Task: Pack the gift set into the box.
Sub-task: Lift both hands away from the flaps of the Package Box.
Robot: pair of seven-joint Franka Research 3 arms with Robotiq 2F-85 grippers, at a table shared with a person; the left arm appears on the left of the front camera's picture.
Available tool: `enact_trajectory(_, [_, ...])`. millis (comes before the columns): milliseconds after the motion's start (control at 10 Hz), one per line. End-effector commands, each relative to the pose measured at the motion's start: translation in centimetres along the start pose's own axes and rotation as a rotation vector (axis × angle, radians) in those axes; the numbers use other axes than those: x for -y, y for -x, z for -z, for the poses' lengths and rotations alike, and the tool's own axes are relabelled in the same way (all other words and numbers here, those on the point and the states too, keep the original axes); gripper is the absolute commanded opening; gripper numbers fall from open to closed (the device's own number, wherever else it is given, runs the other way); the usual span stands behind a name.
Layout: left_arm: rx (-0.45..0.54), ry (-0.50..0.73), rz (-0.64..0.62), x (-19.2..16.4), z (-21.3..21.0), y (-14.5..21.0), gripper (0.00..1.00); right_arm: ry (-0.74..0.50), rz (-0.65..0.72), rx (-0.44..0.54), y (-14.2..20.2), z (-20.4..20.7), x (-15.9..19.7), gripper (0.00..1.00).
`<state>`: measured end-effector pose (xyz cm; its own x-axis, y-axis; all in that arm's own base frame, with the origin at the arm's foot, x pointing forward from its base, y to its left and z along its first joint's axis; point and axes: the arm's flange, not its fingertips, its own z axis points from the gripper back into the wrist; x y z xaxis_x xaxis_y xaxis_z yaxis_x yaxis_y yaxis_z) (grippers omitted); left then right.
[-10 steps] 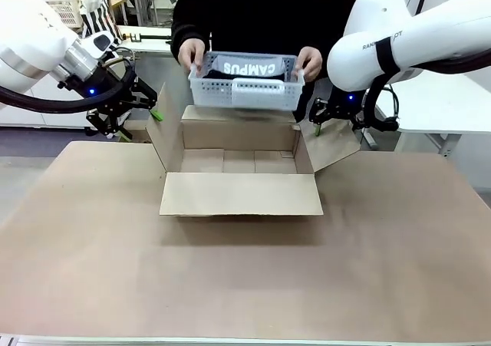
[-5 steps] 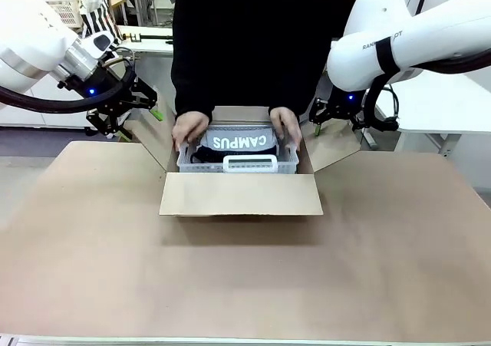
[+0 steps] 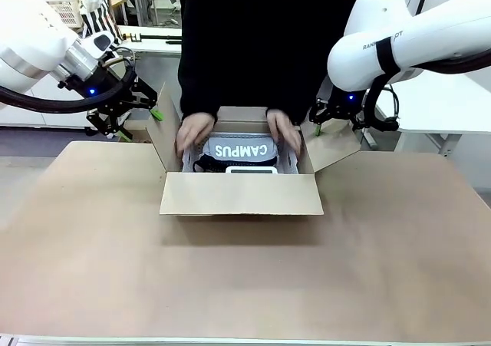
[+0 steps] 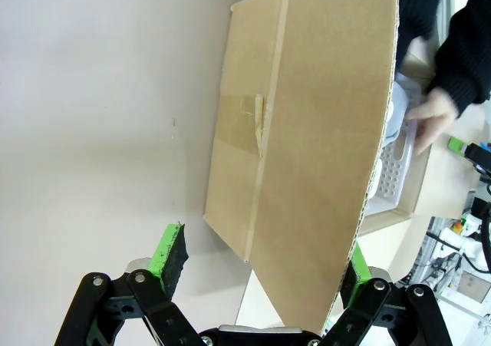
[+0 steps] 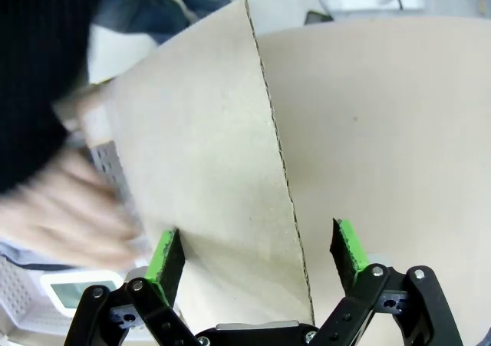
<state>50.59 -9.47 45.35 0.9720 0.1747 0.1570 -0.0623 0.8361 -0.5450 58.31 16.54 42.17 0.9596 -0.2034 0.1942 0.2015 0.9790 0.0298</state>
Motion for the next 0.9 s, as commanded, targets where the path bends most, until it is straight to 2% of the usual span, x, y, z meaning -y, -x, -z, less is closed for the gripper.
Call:
enact_trajectory(0, [0.002, -0.02, -0.01, 0.06, -0.21, 0.05, 1.0, 0.022, 0.02, 0.005, -0.28, -0.13, -0.21, 1.0])
enact_trajectory(800, [0.002, -0.02, -0.01, 0.06, -0.21, 0.05, 1.0, 0.022, 0.02, 0.005, -0.28, -0.13, -0.21, 1.0])
